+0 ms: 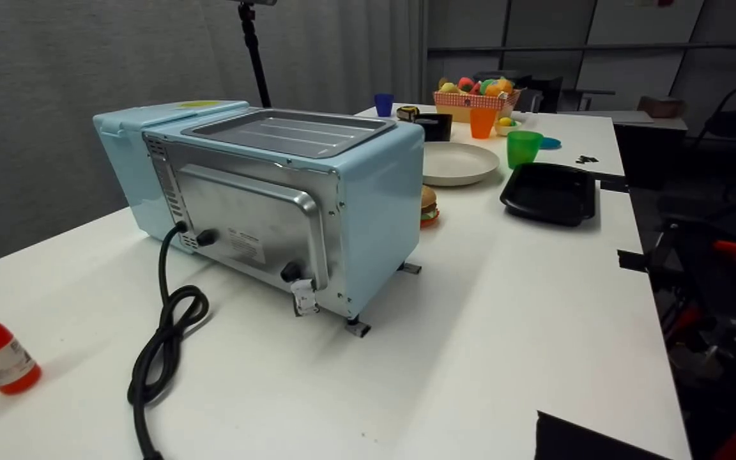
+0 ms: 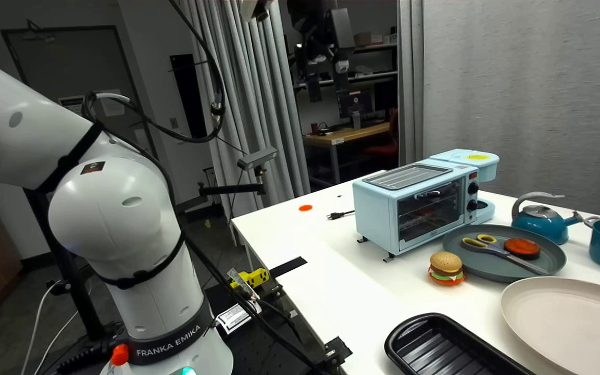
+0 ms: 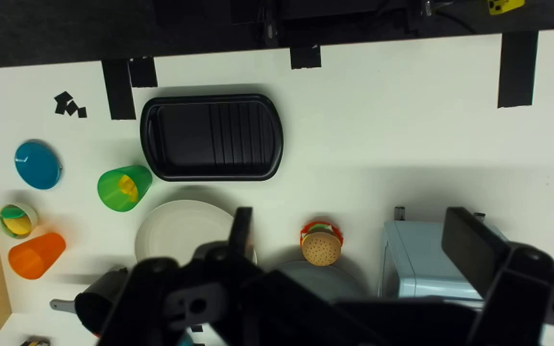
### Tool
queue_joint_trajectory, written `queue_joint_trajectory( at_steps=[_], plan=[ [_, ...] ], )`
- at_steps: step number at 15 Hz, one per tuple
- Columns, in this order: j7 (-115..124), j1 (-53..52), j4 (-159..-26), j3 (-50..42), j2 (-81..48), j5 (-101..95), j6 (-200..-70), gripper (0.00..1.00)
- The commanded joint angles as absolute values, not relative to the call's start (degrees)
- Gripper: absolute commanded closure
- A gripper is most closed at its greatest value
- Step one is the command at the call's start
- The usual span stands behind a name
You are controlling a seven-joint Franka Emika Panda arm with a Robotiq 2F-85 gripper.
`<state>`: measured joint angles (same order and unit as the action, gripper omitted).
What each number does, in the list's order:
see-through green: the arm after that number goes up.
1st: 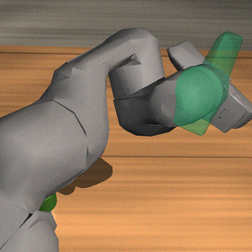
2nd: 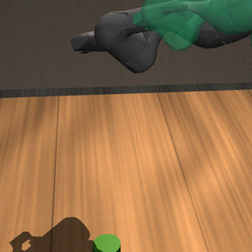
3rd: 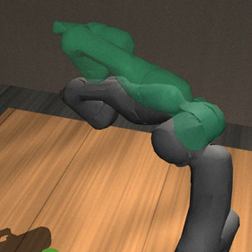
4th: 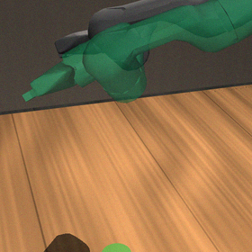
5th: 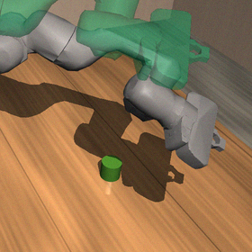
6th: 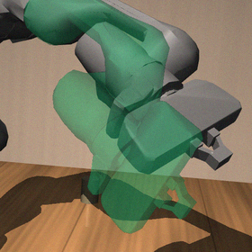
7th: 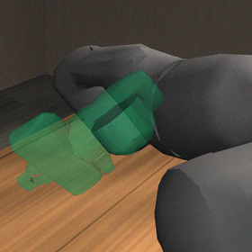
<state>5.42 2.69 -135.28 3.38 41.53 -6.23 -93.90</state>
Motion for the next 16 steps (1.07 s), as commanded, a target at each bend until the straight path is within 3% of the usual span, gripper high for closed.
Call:
queue_joint_trajectory(
  at_steps=[1, 16],
  plan=[
    [5.74, 2.08, -135.17, 2.98, 41.47, -6.50, -93.78, 0.00],
    [5.18, 6.11, -137.93, -3.91, 29.93, -6.79, -105.18, 0.00]
  ],
)
